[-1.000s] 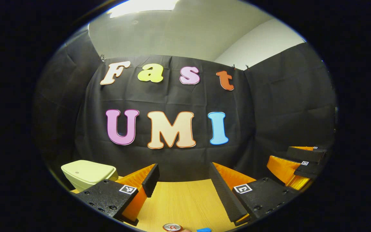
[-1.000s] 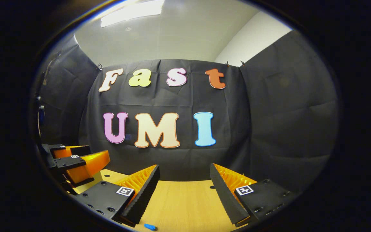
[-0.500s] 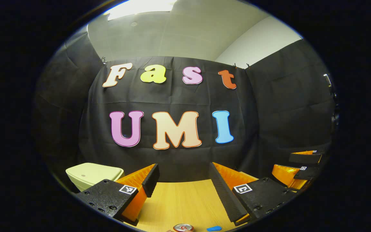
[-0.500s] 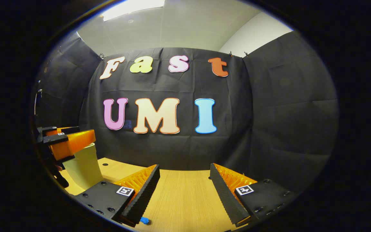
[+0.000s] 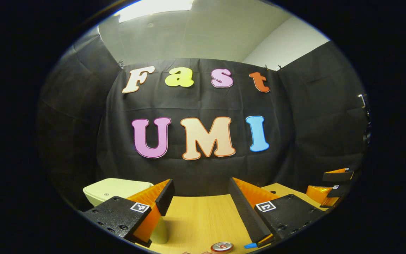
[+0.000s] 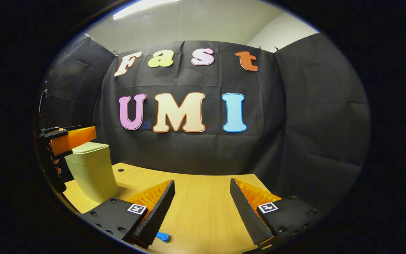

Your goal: Press the lid of the desktop garbage bin to open it, pick up the crumpled paper on the desktop and throw it into the bin, then pick up the pop can on the desktop and drop it into the bin, and finally close the garbage bin lid.

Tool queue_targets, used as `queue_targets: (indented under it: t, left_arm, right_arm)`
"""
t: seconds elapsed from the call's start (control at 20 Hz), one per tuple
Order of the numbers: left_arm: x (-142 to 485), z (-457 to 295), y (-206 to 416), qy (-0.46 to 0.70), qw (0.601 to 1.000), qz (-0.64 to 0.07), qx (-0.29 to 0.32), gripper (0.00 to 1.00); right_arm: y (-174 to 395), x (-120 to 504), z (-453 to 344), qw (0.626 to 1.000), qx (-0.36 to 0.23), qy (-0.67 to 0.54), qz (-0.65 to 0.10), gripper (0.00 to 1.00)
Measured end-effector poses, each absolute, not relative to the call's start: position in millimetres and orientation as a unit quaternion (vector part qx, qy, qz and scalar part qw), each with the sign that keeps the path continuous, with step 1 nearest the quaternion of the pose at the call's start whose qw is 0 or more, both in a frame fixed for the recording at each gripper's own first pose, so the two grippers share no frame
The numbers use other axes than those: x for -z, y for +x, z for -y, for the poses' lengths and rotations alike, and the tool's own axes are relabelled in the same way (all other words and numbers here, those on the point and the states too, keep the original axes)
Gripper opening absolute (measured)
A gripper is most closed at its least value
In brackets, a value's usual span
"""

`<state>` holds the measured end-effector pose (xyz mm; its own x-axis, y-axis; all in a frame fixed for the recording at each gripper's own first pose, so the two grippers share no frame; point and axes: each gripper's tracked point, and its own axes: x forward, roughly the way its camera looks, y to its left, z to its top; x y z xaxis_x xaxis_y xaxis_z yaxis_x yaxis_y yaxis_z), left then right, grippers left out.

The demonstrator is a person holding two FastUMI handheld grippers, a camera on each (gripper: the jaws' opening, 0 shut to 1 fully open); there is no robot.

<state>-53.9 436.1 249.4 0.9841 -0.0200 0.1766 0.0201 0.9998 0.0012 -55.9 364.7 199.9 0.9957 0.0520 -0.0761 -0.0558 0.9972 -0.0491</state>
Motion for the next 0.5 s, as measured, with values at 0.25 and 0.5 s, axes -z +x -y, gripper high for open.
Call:
queue_targets:
  t: [0.25,0.5]
  left_arm:
    - [-264.7,-455.3,-43.6,0.008,0.995,0.095,0.029,0.93]
    - [-280.9,-498.3,-50.1,0.01,0.993,0.117,-0.011,0.42]
  right_arm:
    - [-55.0,-227.3,-388.9,1.0,-0.017,-0.022,0.001,0.99]
    - [-59.8,-239.2,-412.0,0.999,-0.019,-0.024,0.021,0.98]
